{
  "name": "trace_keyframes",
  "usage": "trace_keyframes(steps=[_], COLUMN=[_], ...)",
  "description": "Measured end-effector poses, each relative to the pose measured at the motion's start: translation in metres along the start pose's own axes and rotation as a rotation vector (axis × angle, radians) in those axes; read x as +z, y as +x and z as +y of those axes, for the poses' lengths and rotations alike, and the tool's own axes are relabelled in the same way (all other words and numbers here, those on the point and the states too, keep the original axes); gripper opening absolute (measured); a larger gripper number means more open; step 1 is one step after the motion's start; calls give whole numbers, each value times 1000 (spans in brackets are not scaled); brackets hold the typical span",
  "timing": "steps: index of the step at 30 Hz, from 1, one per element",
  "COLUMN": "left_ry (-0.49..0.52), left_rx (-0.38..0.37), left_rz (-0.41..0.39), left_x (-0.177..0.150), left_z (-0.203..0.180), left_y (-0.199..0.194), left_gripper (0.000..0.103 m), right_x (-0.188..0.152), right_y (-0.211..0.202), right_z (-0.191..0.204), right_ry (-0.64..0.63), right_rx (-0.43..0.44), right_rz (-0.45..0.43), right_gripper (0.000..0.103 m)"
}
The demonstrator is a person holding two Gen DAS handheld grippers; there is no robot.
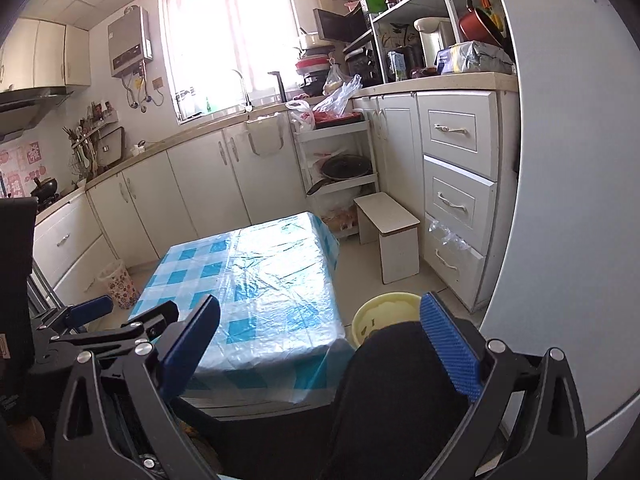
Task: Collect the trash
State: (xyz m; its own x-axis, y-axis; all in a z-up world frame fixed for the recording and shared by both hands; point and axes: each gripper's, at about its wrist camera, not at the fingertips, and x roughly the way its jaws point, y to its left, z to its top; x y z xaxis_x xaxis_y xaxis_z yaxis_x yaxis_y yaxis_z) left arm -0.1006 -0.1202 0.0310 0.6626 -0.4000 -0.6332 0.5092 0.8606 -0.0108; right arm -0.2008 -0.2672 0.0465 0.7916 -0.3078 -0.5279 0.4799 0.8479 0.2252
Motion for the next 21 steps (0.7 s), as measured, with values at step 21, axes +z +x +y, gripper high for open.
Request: trace_keyframes(steps=[21], left_ry=[-41], left_rx=[91], left_rz=[-110], left_x=[-9], left_z=[9], left_y=[-62], left_gripper=[95], right_x=[-5], right_y=[-44], right_z=[17], right_ry=[-48], right_rx=[-6], right_rz=[-148], right_gripper=[96])
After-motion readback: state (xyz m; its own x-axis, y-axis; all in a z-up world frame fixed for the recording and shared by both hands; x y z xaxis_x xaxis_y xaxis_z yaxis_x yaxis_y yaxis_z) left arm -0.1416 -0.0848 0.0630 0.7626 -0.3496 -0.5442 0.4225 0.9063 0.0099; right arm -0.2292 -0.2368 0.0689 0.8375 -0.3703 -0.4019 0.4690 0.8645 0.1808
